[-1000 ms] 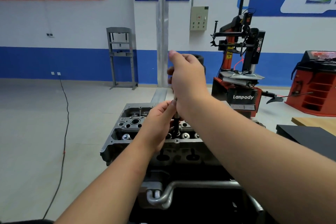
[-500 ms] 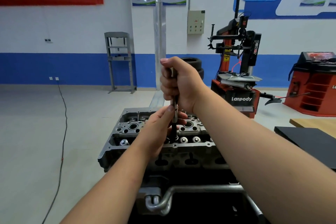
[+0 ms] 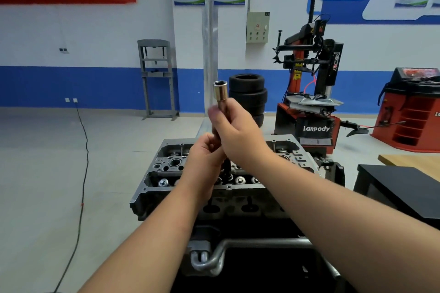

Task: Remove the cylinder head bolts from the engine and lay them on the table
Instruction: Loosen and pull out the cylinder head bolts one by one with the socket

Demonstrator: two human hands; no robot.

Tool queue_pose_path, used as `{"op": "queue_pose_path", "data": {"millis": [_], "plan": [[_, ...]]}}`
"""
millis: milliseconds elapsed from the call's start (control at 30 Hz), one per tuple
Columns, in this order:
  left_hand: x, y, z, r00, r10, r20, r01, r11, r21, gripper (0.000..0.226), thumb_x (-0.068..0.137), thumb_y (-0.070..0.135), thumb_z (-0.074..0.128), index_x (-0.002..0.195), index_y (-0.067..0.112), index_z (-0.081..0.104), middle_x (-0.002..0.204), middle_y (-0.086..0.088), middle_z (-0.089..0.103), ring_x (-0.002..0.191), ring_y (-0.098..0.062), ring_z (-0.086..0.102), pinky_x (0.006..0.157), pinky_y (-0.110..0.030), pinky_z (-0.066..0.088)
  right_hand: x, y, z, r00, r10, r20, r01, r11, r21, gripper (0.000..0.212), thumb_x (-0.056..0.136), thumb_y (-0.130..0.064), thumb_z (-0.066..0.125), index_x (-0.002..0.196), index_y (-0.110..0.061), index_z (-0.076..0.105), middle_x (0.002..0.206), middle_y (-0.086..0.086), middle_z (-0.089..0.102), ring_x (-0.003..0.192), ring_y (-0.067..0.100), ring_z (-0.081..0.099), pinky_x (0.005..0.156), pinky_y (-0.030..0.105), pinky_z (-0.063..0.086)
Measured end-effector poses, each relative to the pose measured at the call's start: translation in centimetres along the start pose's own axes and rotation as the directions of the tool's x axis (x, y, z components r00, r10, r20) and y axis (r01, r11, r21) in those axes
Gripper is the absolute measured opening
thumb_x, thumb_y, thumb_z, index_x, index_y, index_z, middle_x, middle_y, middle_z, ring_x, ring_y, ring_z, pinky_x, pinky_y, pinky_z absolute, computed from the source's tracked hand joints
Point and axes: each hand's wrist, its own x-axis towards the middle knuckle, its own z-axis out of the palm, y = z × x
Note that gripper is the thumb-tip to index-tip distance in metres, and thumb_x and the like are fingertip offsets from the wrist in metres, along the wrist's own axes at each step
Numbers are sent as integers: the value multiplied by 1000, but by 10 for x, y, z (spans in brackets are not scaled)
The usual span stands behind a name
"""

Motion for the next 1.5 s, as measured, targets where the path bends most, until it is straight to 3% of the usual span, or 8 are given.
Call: {"op": "queue_pose_path", "data": {"millis": [300,567,700,833,967,1167,1367,1500], "plan": [[-1,-2,-9,989,-49,139,39,996,78,43,110,46,39,129,17,66,114,-4,76,103,-13,71,91,-43,50,6,1,-23,987,1,158,60,923,-381,30,104,-43,44,83,-24,54,78,0,62,73,13,59,66,31,47],[3,-7,-6,1000,29,8,-29,997,72,48,76,53,84,98,17,61,76,8,72,79,-9,71,83,-37,51,28,-31,-34,977,-204,-58,158,883,-443,52,87,-59,65,120,-19,60,78,-11,64,72,1,62,66,20,52],[2,-8,-4,999,53,-5,-52,993,104,49,71,57,80,93,19,59,74,9,72,76,-7,71,83,-37,49,38,-55,-36,950,-291,111,284,662,-694,37,96,-48,60,105,-13,62,78,0,66,74,23,62,66,35,51],[-1,-6,-9,998,-9,69,4,998,67,57,80,76,62,101,24,72,92,9,76,86,-7,70,90,-40,49,49,-80,-41,943,-111,314,316,591,-742,25,101,-33,55,107,-12,66,91,3,69,85,23,63,65,23,45],[-2,-3,-10,993,-44,108,37,997,66,35,93,56,49,98,38,79,103,3,77,96,-13,70,97,-43,51,58,-100,-43,910,85,407,292,566,-771,26,99,-21,47,111,-12,68,103,5,70,89,23,64,66,20,45],[-4,-6,-6,998,58,19,-60,994,87,42,82,56,71,103,20,67,86,10,74,89,-9,70,90,-38,51,65,-105,-36,934,147,326,286,237,-928,48,103,-51,41,70,-16,43,67,2,50,54,13,46,42,25,29],[-6,-2,-8,996,-26,87,18,995,96,47,95,66,50,111,26,69,94,10,76,102,-13,69,100,-44,50,77,-116,-42,821,337,461,334,370,-867,18,97,-15,52,93,-18,70,77,0,67,64,17,63,41,18,41],[-6,-3,-6,993,-16,116,0,990,140,39,103,54,44,112,26,69,99,6,77,100,-15,71,101,-46,52,72,-125,-49,765,334,551,382,453,-805,41,91,-10,60,119,-39,64,108,-12,63,86,8,62,46,10,42]]}}
